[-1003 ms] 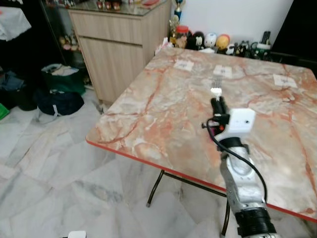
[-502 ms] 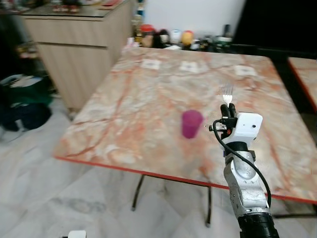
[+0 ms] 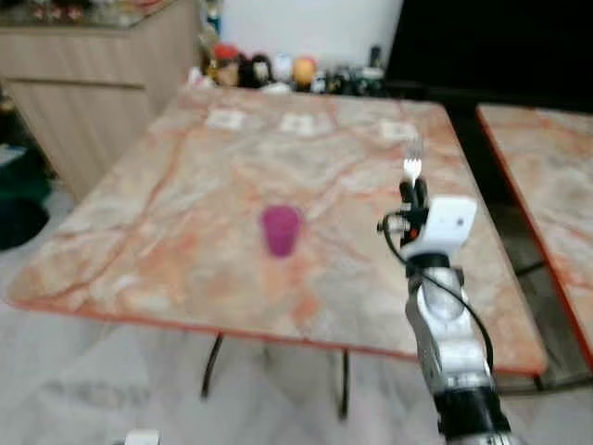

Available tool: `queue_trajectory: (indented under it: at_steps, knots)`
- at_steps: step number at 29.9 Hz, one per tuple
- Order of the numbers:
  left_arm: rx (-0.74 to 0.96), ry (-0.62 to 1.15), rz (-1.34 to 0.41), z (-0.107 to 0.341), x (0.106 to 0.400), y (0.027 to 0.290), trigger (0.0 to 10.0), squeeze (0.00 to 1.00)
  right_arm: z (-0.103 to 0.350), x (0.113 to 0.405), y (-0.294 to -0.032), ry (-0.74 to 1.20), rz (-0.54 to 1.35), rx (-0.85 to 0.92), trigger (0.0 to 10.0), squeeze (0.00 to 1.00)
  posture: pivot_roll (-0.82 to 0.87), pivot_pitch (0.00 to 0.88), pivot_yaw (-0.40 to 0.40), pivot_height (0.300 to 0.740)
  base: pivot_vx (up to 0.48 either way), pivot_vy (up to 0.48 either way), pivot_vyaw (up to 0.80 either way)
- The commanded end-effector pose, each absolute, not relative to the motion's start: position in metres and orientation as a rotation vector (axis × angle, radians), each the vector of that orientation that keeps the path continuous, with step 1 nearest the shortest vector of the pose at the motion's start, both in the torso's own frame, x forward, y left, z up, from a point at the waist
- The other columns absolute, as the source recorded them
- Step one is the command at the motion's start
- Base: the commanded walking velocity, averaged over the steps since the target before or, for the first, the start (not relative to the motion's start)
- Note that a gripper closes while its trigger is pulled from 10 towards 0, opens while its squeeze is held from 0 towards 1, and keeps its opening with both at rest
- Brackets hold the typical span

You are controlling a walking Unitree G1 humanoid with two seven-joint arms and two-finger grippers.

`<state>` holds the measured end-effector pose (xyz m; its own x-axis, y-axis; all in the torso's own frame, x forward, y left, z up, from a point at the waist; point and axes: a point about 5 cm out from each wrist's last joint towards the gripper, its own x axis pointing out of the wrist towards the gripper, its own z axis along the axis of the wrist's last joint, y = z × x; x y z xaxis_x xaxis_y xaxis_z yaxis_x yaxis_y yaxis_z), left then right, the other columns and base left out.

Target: Setting the table

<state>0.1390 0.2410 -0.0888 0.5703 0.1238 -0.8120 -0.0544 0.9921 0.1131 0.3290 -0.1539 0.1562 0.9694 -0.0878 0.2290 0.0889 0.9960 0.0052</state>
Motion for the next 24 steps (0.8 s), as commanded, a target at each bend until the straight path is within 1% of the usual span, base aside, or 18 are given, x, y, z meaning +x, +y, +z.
queue_trajectory:
  at_steps: [1,2,24]
  knots:
    - [0.099,0.969,0.100,-0.0886,0.1369,0.2451,10.0,0.00,0.1568,0.3286,-0.1493,-0.236,-0.088,0.009,10.0,0.00,-0.01,0.000,-0.013,0.740,0.000,-0.472,-0.76]
    - [0.099,0.969,0.100,-0.0886,0.1369,0.2451,10.0,0.00,0.1568,0.3284,-0.1493,-0.238,-0.088,0.013,10.0,0.00,-0.01,0.000,-0.013,0.740,0.000,-0.472,-0.76]
    - [0.123,0.972,0.085,-0.0877,0.1373,0.2476,10.0,0.00,0.1565,0.3282,-0.1453,-0.242,-0.065,-0.023,10.0,0.00,-0.02,0.000,0.006,0.740,0.000,-0.472,0.00]
